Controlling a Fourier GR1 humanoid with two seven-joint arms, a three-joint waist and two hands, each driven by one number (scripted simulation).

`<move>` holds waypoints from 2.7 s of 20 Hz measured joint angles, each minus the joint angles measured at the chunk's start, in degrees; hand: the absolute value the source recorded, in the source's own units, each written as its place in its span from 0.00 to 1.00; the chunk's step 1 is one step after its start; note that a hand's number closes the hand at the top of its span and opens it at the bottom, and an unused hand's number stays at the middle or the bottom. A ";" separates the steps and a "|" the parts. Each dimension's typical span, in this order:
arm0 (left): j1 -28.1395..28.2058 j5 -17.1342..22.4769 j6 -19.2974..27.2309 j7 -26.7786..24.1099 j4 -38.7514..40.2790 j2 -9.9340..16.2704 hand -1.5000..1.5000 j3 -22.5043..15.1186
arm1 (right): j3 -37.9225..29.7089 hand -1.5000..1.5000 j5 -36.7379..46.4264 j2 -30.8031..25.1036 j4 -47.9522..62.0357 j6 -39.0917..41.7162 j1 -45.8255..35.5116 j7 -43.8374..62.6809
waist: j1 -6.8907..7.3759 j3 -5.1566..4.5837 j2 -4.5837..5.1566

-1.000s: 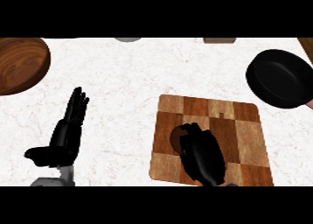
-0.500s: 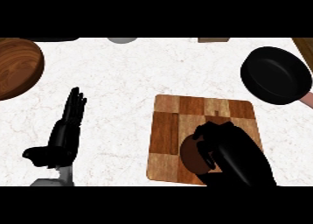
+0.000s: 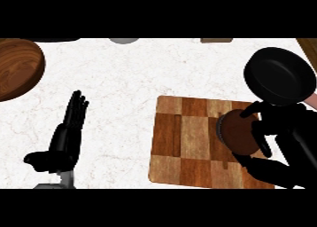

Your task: Pick the cupcake from the cutting board and place it in the pot

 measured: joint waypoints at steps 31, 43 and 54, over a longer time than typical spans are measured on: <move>-2.06 -1.16 -2.66 0.83 0.42 -1.26 0.50 1.20 | -24.76 1.00 -0.17 -9.14 80.95 -7.91 -34.29 -32.94 | 2.17 0.09 0.76; -3.08 -1.72 -2.87 0.62 0.88 -1.69 0.50 1.00 | -26.44 0.00 2.78 -10.79 104.53 -6.90 -40.24 -36.07 | 2.98 0.21 1.23; -1.92 -2.01 -2.88 -0.01 0.44 -2.09 0.50 0.56 | -45.17 0.00 -16.79 -12.89 110.33 3.22 -44.60 -44.41 | 2.81 0.31 1.25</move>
